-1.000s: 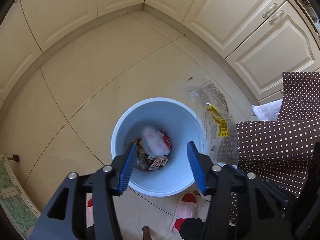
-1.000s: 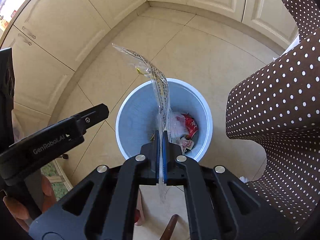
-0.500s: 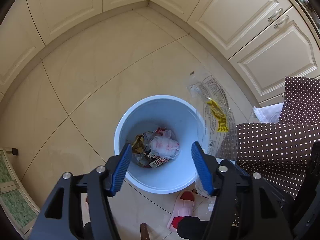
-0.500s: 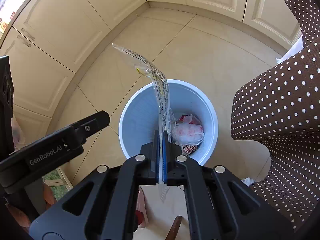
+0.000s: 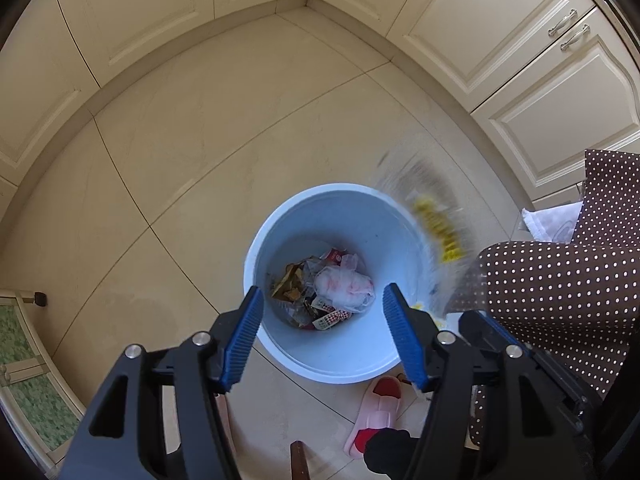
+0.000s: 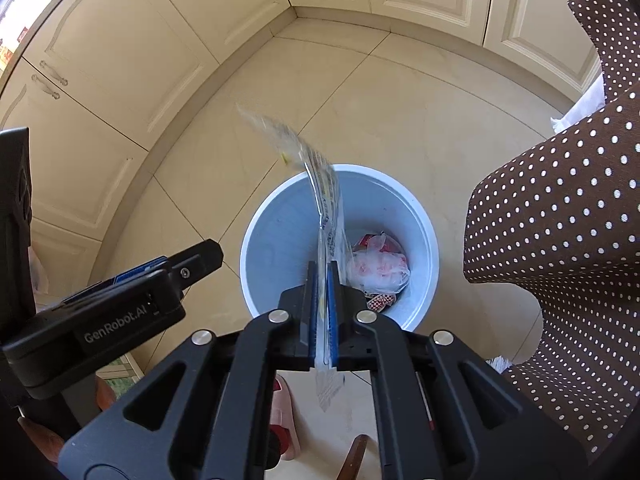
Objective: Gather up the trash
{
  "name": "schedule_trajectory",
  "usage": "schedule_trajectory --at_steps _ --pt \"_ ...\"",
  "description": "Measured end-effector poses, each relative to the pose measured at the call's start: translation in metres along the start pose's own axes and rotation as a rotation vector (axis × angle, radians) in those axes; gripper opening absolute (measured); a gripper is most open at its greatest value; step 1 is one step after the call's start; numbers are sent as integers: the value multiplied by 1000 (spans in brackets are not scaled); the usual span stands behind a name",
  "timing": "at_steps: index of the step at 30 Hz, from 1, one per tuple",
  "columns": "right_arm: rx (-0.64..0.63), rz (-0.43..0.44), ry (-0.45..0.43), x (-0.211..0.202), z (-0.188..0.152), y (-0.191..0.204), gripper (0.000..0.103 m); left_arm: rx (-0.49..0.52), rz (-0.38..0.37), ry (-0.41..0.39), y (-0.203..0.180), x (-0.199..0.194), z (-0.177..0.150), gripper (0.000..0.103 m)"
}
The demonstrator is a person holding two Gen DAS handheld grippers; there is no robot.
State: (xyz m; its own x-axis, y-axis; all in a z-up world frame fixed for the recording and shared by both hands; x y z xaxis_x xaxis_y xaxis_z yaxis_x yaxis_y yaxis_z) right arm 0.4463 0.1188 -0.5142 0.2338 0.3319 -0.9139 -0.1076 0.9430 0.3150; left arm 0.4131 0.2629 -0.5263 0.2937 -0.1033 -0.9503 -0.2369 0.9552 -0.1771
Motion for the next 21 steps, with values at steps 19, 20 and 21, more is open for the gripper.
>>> schedule_trajectory --at_steps 19,20,21 --pt "-180 -86 -292 -157 -12 7 42 119 79 -244 -24 -140 -19 63" --pt "-203 -90 -327 -177 -17 10 44 127 82 -262 -27 -151 -21 66" --pt "-220 -91 -353 -192 -20 13 44 140 80 -299 -33 -173 -25 70"
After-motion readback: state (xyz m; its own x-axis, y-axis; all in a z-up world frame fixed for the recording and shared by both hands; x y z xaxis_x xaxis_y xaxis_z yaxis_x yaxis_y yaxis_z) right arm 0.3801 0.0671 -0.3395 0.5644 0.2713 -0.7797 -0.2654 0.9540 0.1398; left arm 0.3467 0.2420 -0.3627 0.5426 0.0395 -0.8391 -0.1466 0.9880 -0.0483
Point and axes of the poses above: each gripper's, at about its wrist camera, not at the fingertips, and x roughly the way its jaws point, y to its left, z to its top, the point moved 7 cm from there along x, roughly the way its jaws point, and after that the axes turned 12 degrees about x, right-handed, at the moved point
